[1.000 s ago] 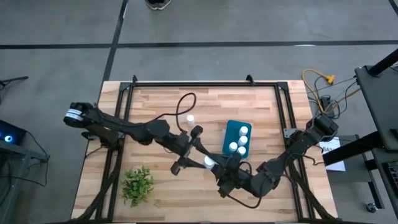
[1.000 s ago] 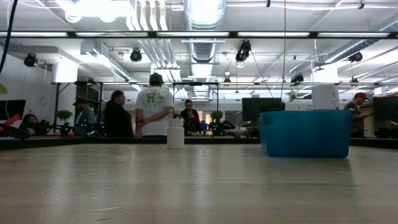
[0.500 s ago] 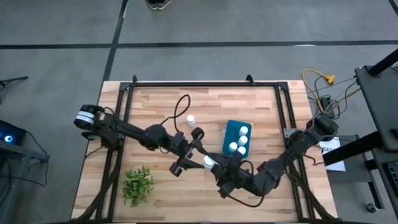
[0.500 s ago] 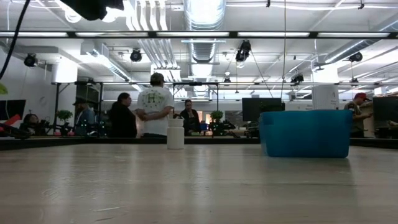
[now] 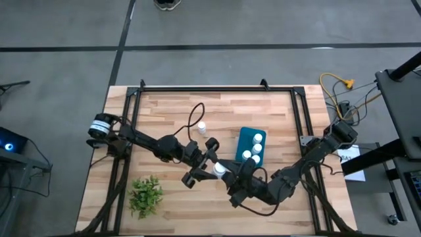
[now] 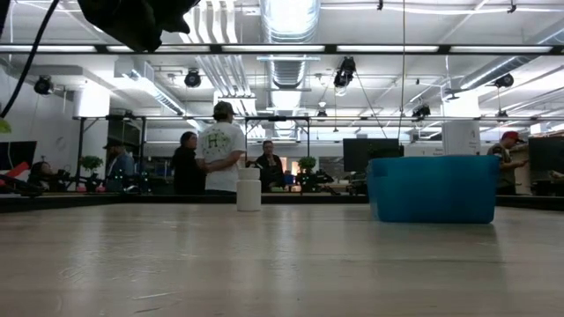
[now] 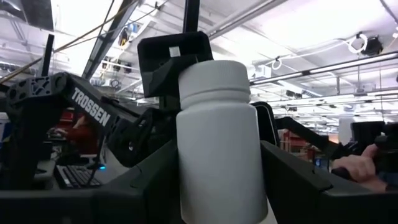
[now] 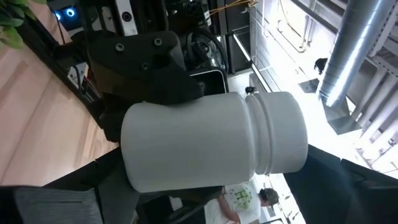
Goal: Pick and place pill bottles into a basket
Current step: Put the white medicine bottle into the blue bin
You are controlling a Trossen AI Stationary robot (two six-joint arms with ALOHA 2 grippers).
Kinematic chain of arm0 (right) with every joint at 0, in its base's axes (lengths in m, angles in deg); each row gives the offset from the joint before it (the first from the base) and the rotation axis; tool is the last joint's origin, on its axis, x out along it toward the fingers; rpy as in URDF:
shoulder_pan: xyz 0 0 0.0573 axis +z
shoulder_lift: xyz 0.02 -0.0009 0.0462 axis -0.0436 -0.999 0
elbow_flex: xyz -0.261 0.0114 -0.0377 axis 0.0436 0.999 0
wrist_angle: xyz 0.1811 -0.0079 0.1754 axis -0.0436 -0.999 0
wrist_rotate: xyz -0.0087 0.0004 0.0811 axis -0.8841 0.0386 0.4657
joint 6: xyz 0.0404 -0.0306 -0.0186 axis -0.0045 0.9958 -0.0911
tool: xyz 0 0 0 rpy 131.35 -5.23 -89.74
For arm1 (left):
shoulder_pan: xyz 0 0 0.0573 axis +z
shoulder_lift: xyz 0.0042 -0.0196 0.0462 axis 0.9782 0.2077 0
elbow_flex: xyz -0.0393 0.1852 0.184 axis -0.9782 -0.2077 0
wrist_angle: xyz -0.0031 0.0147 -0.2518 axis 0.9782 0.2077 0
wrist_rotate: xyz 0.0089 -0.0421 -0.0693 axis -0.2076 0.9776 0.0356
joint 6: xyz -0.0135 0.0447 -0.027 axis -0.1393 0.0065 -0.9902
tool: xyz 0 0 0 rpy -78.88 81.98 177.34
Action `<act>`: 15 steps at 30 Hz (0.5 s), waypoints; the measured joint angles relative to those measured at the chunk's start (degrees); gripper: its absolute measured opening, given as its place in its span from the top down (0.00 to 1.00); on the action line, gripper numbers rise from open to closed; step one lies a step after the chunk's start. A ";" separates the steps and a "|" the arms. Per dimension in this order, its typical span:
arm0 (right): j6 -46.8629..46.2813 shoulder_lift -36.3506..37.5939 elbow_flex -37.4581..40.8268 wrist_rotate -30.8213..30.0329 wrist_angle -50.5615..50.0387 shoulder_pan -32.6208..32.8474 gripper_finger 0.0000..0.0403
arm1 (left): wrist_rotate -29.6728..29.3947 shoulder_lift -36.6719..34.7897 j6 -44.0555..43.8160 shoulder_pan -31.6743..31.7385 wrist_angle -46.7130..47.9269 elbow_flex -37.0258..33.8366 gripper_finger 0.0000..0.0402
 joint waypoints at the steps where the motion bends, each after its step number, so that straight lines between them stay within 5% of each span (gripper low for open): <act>1: 0.02 0.00 0.00 0.14 0.00 0.00 0.21 | 0.00 0.00 0.00 -0.02 0.06 0.00 0.52; 15: 0.79 0.11 0.02 2.42 0.90 -0.70 0.21 | 2.25 -0.24 -0.76 -0.04 0.86 1.05 0.61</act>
